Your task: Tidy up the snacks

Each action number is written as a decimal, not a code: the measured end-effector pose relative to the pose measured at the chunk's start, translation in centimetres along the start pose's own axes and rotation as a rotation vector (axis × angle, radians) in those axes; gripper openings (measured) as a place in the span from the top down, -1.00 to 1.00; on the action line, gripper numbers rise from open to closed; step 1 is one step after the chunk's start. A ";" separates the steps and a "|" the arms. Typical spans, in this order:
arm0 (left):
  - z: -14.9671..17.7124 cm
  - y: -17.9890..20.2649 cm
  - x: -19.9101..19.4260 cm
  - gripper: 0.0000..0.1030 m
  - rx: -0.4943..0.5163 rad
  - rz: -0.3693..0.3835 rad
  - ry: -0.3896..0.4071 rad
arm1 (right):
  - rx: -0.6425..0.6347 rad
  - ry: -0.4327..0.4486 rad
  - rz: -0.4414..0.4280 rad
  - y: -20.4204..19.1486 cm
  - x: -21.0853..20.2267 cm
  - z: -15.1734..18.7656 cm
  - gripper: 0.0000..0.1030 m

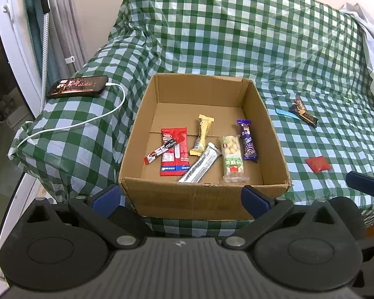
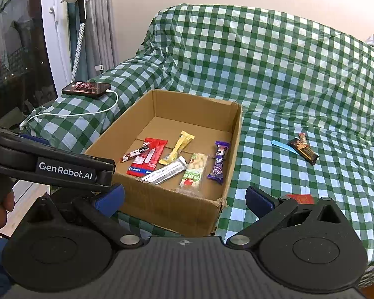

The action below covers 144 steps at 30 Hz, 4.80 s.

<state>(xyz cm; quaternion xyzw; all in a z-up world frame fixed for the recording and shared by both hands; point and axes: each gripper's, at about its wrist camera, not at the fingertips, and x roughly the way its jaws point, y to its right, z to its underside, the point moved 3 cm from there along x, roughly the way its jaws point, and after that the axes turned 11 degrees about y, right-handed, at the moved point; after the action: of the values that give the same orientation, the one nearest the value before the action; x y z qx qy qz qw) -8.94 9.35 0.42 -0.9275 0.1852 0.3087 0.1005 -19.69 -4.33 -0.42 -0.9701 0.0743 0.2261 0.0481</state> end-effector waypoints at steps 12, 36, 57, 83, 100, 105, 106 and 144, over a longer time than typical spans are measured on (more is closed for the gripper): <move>0.3 0.6 1.5 -0.99 0.027 -0.008 -0.043 | 0.035 -0.040 -0.009 0.9 1.3 0.8 -0.99; -2.1 5.4 8.6 -0.99 0.122 -0.034 -0.161 | 0.184 -0.021 0.101 11.6 5.1 0.3 -0.99; -6.7 17.3 20.6 -1.00 0.243 0.059 -0.217 | 0.027 -0.183 0.240 37.8 36.1 2.1 -0.99; 1.6 38.2 31.5 -0.97 0.716 0.602 -0.394 | 0.376 -0.223 0.464 44.7 19.5 13.0 -0.08; -6.3 27.9 21.8 0.13 0.343 0.464 -0.288 | 0.464 -0.098 0.424 36.4 14.2 6.8 0.20; -7.1 22.6 15.4 0.13 0.313 0.409 -0.183 | 0.417 -0.029 0.301 30.2 10.1 3.0 0.20; -7.1 21.4 14.1 0.13 0.305 0.395 -0.165 | 0.406 -0.023 0.274 28.7 9.4 2.4 0.20; 0.4 1.1 -0.4 0.12 0.054 0.148 -0.078 | 0.093 -0.062 -0.008 2.3 -1.3 1.4 0.20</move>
<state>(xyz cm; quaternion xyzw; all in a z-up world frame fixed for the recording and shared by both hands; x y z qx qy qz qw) -9.87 8.57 0.30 -0.8957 0.2573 0.3459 0.1093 -21.86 -6.23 -1.20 -0.9596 0.0795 0.2521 0.0963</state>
